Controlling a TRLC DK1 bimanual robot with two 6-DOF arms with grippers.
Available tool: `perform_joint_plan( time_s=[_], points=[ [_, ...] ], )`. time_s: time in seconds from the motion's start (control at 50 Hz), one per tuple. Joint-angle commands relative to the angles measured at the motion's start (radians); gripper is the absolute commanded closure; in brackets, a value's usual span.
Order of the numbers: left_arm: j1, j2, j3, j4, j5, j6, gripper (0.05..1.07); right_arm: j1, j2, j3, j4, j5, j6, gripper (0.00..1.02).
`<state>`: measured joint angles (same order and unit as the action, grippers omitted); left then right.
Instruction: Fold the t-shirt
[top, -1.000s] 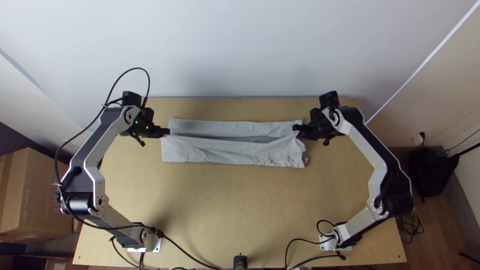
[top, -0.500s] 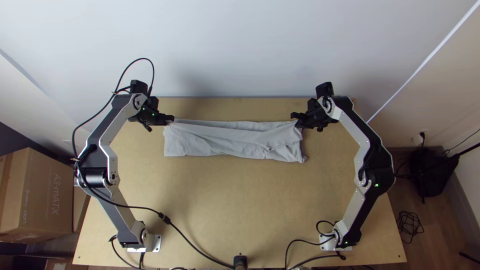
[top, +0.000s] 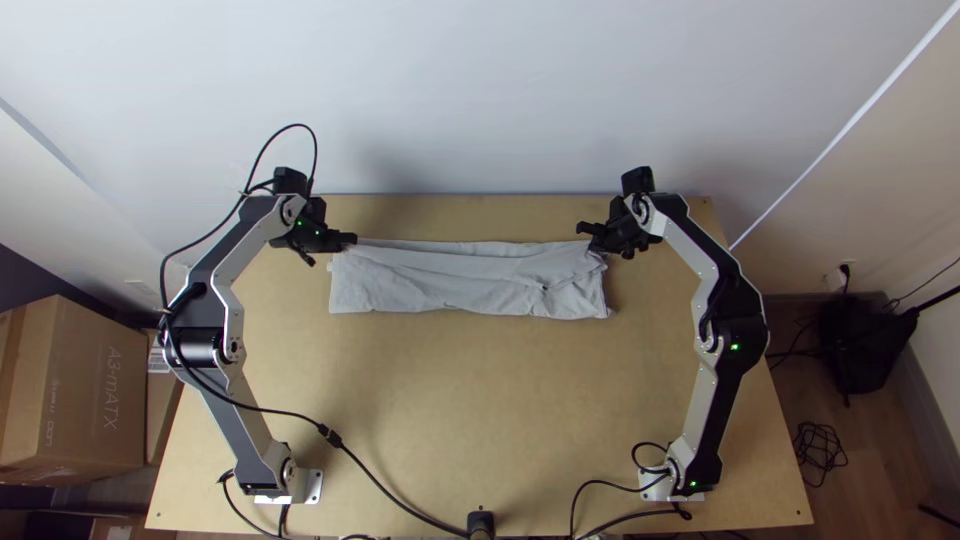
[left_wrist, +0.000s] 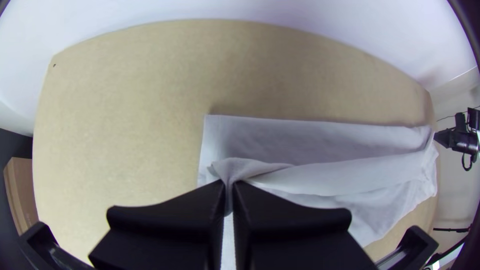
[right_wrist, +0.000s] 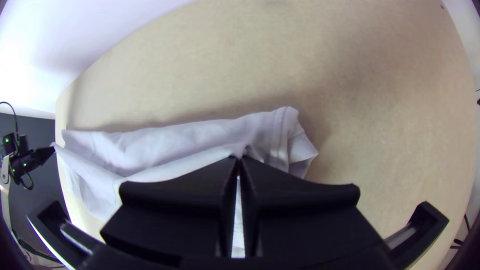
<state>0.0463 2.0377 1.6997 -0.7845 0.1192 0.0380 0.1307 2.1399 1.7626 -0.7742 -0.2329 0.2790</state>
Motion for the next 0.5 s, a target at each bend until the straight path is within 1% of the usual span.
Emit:
perform_joint_plan(
  time_s=[0.0, 0.04, 0.08, 0.1, 0.12, 0.14, 0.22, 0.3, 0.4, 0.48],
  points=[
    [-0.003, -0.002, -0.048, 0.011, -0.004, -0.032, 0.84, 0.006, 0.028, 0.014, 0.016, 0.04, 0.019, 0.96],
    [-0.003, -0.007, -0.06, 0.01, -0.007, -0.033, 0.61, 0.009, 0.029, 0.011, 0.016, 0.043, 0.019, 0.85],
    [-0.003, -0.013, -0.074, 0.01, -0.013, -0.033, 0.32, 0.01, 0.028, 0.006, 0.016, 0.043, 0.019, 0.73],
    [-0.005, -0.016, -0.078, 0.008, -0.018, -0.033, 0.2, 0.01, 0.025, 0.005, 0.016, 0.043, 0.019, 0.66],
    [-0.005, -0.017, -0.081, 0.005, -0.027, -0.033, 0.13, 0.01, 0.023, 0.005, 0.015, 0.043, 0.019, 0.59],
    [-0.005, -0.019, -0.083, 0.002, -0.032, -0.033, 0.11, 0.01, 0.021, 0.003, 0.015, 0.043, 0.019, 0.5],
    [0.0, -0.036, -0.095, 0.007, -0.032, -0.033, 0.1, 0.007, 0.003, -0.002, 0.013, 0.044, 0.031, 0.23],
    [0.01, -0.057, -0.109, 0.008, -0.032, -0.033, 0.1, -0.002, -0.037, -0.014, 0.018, 0.049, 0.042, 0.03],
    [0.029, -0.086, -0.127, 0.01, -0.032, -0.033, 0.1, -0.017, -0.117, -0.063, 0.073, 0.058, 0.052, 0.03],
    [0.049, -0.108, -0.147, 0.008, -0.023, -0.035, 0.1, -0.036, -0.169, -0.101, 0.076, 0.056, 0.055, 0.03]
  ],
)
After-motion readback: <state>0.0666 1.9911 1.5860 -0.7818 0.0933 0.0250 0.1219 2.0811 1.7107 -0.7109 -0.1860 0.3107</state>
